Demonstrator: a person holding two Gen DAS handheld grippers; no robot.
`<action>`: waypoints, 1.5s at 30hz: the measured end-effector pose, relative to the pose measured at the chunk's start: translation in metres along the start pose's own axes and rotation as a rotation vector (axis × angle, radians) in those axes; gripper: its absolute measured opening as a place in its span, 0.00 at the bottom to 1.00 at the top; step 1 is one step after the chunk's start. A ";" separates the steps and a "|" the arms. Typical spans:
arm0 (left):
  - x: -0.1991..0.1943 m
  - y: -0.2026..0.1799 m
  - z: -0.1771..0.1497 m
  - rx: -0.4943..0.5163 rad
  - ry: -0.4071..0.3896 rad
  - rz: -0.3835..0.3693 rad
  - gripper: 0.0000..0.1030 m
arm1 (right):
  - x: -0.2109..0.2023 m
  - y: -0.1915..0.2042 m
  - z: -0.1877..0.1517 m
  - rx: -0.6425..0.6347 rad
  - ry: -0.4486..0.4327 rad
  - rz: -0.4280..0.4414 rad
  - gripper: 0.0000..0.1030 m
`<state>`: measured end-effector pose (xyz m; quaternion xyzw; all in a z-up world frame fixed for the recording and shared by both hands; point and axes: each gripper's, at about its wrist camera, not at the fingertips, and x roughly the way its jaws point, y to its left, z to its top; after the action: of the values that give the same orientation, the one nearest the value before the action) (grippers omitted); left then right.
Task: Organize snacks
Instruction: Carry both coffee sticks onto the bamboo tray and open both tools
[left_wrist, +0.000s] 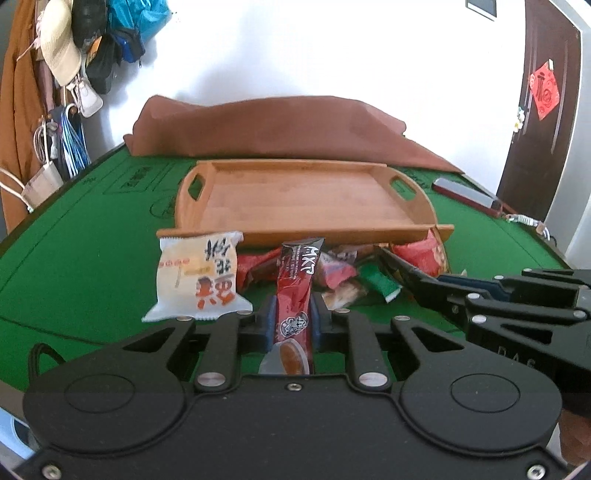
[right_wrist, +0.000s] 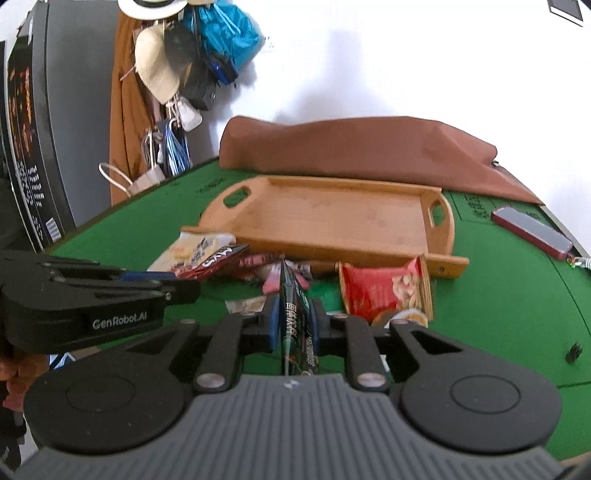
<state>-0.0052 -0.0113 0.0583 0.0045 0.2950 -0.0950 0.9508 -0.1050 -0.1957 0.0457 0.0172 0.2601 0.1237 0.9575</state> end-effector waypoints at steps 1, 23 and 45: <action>0.000 0.000 0.003 0.003 -0.006 0.000 0.18 | 0.001 -0.001 0.002 0.003 -0.005 0.000 0.22; 0.119 0.010 0.136 -0.059 0.083 -0.035 0.18 | 0.122 -0.089 0.116 0.296 0.139 -0.007 0.22; 0.260 0.016 0.144 -0.131 0.213 0.052 0.18 | 0.237 -0.127 0.117 0.338 0.240 -0.172 0.21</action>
<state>0.2879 -0.0516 0.0303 -0.0398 0.3996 -0.0498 0.9145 0.1802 -0.2572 0.0171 0.1403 0.3899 -0.0025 0.9101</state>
